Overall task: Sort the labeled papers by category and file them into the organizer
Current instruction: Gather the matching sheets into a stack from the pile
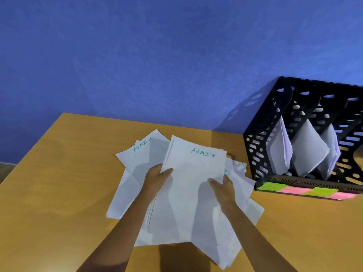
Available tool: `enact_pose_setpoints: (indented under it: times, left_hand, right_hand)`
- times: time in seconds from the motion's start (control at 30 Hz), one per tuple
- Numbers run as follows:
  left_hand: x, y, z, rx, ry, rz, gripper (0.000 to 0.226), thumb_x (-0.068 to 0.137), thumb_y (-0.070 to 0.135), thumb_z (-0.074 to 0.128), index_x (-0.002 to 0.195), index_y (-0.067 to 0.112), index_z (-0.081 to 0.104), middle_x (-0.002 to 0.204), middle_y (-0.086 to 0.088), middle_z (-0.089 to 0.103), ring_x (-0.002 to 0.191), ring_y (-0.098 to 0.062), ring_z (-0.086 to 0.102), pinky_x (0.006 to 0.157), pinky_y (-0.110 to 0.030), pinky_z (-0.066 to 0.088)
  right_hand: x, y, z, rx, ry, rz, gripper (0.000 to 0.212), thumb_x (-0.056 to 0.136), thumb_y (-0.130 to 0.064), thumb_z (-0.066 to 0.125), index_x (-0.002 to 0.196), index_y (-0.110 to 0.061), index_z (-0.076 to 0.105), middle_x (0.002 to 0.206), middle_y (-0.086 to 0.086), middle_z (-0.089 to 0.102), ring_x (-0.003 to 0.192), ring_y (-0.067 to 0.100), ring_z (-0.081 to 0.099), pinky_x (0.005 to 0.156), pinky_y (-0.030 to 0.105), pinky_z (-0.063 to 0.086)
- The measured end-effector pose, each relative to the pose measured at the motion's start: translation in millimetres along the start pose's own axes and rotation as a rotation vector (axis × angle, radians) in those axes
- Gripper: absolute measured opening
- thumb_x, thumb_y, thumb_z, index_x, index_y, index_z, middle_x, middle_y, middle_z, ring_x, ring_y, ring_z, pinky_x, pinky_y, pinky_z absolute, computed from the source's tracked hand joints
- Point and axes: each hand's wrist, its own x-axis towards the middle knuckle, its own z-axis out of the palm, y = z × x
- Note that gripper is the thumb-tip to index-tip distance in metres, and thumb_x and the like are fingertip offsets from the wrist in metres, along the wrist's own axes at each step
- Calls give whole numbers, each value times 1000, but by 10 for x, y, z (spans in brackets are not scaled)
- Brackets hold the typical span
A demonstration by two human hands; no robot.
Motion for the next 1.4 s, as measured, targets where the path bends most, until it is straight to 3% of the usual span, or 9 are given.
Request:
enact_pose_setpoints:
  times: [0.23, 0.4, 0.53, 0.67, 0.8, 0.9, 1.0, 1.17, 1.4]
  left_hand:
    - [91, -63, -84, -60, 368, -107, 11, 91, 21, 61, 97, 11, 60, 98, -6, 60, 96, -28, 57, 83, -38, 46]
    - [94, -105, -200, 86, 631, -445, 67, 83, 23, 70, 136, 9, 33, 137, -20, 38, 125, -41, 39, 96, -53, 41]
    - [80, -230, -208, -86, 592, -272, 52, 85, 6, 59, 130, 2, 32, 94, -18, 58, 99, -40, 59, 77, -38, 44]
    - [62, -195, -237, 71, 501, -154, 24, 90, 13, 60, 106, -5, 58, 104, -23, 66, 102, -38, 62, 82, -37, 47]
    - [43, 147, -421, 202, 830, 262, 26, 93, 8, 58, 109, -12, 59, 110, -33, 63, 107, -33, 56, 92, -32, 39]
    - [73, 490, -715, 150, 976, 509, 17, 97, 21, 52, 85, 12, 60, 79, -18, 63, 76, -13, 49, 76, -25, 40]
    - [96, 807, -957, -19, 875, 547, 19, 99, 32, 45, 80, 37, 48, 73, 10, 54, 76, -9, 51, 74, -25, 45]
    - [268, 849, -969, 39, 644, 279, 32, 95, 25, 55, 85, -3, 63, 86, -32, 65, 75, -23, 59, 69, -36, 44]
    - [89, 96, -256, 333, 94, 25, 32, 92, 17, 59, 121, 3, 57, 120, -21, 65, 112, -34, 60, 93, -37, 44]
  right_hand:
    - [-13, -72, -34, 25, -168, -72, 20, 88, -13, 62, 108, -10, 66, 112, 7, 69, 107, 28, 62, 91, 38, 51]
    - [38, 40, -56, -213, -124, -49, 30, 91, -14, 57, 120, -7, 58, 125, 11, 61, 111, 31, 57, 82, 29, 45]
    - [67, 149, -113, -227, -138, 2, 24, 90, -18, 59, 110, -7, 63, 116, 11, 65, 105, 31, 61, 85, 35, 50]
    - [94, 207, -119, -176, -119, 19, 31, 88, -21, 61, 100, 8, 59, 93, 21, 65, 92, 37, 62, 74, 35, 48]
    - [96, 224, -104, -176, -123, 0, 20, 90, -23, 60, 94, -3, 62, 103, 12, 66, 99, 35, 60, 75, 34, 46]
    - [85, 214, -100, -197, -114, -32, 21, 92, -23, 58, 108, -9, 61, 124, 9, 61, 109, 30, 56, 79, 31, 43]
    - [78, 199, -85, -220, -113, -44, 28, 93, -24, 57, 118, -12, 56, 135, 9, 53, 114, 30, 52, 80, 33, 42]
    - [93, 187, -105, -165, -144, -29, 26, 92, -20, 58, 115, -9, 60, 126, 11, 59, 109, 32, 56, 87, 38, 48]
    - [-18, 85, -195, 404, -228, 50, 22, 100, -30, 42, 109, -16, 56, 93, 8, 62, 81, 25, 58, 69, 35, 49]
